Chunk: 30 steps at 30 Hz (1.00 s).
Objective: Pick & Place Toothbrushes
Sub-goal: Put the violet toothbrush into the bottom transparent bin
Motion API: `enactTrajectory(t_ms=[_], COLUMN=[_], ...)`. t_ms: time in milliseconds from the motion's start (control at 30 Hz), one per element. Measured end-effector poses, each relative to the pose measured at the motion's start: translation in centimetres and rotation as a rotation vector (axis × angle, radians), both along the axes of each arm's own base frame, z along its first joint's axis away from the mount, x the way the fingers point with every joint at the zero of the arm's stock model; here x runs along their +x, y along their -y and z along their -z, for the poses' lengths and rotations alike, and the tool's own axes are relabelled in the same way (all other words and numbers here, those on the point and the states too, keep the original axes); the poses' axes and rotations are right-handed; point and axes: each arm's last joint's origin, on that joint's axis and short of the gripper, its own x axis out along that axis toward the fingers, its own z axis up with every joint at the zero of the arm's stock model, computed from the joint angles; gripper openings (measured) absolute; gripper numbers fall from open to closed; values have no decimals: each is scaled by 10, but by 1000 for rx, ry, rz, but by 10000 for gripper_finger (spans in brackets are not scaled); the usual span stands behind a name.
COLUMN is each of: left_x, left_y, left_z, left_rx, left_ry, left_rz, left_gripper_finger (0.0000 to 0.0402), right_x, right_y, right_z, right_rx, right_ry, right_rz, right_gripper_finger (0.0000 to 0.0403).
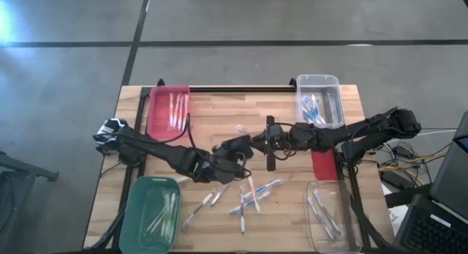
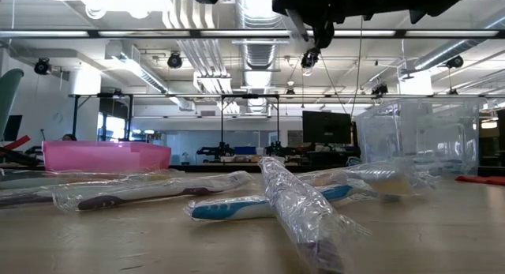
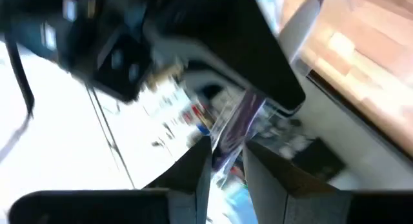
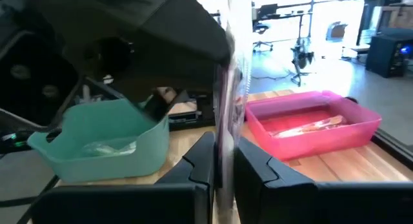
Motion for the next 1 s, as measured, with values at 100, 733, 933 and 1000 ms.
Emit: enactTrajectory(t_ms=[100, 733, 933, 1000], left_x=[-2, -23, -30, -32], left_y=[-1, 19, 20, 19], left_z=[-1, 13, 30, 42], left_rx=[-96, -877, -1146, -1165], left_ry=[150, 413, 372, 375], left_rz=[-102, -112, -235, -274], left_gripper_finger=[92, 94, 94, 94], right_x=[0, -4, -6, -8], right_y=[1, 10, 10, 10], right_z=[-1, 13, 11, 9], right_rx=[1, -95, -99, -99], right_ry=[3, -146, -142, -141], right_rz=[24, 359, 361, 361], right_gripper_finger=[29, 22, 22, 22])
